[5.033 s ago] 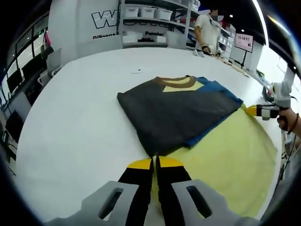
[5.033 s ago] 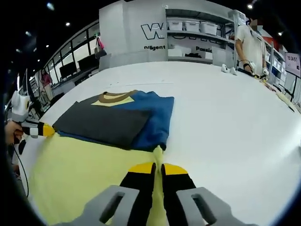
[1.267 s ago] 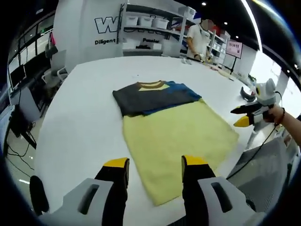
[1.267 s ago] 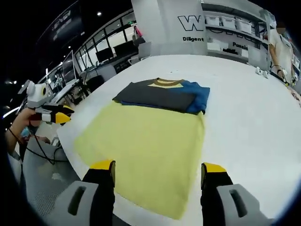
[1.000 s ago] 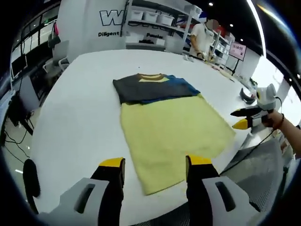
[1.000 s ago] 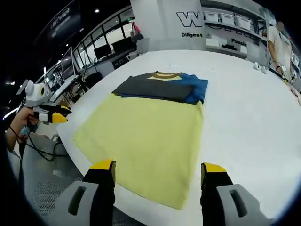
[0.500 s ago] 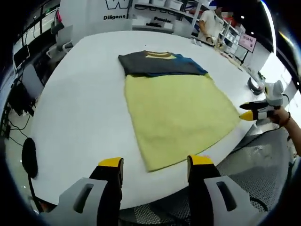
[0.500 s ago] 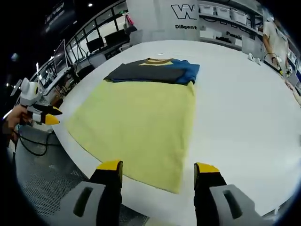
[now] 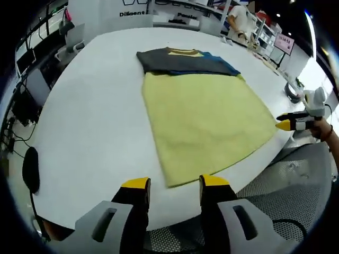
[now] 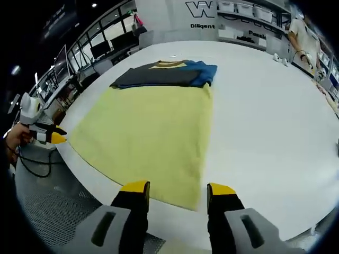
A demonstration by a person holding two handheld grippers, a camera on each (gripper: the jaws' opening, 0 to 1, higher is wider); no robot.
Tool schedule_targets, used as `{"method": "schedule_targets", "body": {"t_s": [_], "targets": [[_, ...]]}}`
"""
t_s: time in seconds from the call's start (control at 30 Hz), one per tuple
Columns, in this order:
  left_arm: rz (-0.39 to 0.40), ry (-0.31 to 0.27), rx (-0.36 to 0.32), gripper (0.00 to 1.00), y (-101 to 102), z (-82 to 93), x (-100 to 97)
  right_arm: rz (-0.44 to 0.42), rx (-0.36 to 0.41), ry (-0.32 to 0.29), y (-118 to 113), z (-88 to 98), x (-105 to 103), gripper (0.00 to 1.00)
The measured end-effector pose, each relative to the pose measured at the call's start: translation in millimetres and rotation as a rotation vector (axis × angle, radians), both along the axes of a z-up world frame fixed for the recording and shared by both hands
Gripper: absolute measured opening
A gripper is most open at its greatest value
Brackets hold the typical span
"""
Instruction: Fold the garment on the visible template until the final outline fits inside the template.
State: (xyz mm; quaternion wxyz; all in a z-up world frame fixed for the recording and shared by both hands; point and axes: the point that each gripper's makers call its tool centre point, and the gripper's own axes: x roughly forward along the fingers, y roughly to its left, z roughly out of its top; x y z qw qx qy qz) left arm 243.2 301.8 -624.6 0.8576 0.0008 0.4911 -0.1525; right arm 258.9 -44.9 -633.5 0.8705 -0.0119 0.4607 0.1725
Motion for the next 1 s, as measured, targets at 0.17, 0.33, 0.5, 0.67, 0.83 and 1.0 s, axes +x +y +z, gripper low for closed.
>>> {"method": "schedule_targets", "body": {"t_s": [0.17,0.33,0.5,0.67,0.83,1.0], "targets": [[-0.002,-0.010,0.019,0.32,1,-1.3,-0.2,-0.011,-0.005,0.020,-1,-2.9,-4,0.32],[0.008,-0.020,0.013,0.30,2,0.5,2.5,-0.022,-0.041,0.029,-6,-5.1,-7,0.22],[0.015,-0.008,0.003,0.29,1,-3.8,3.0,-0.039,-0.034,0.057,-9,-7.1,-9,0.19],[0.004,-0.002,-0.005,0.29,-3,-8.2,1.4,-0.017,-0.100,0.049,-14,-11.6,-10,0.10],[0.019,0.010,0.004,0.24,-1,-13.9,-0.9,-0.021,-0.096,0.049,-15,-10.8,-11,0.07],[0.032,0.011,0.004,0.19,1,-14.2,0.5,-0.021,-0.106,0.046,-16,-11.2,-10,0.05]]}}
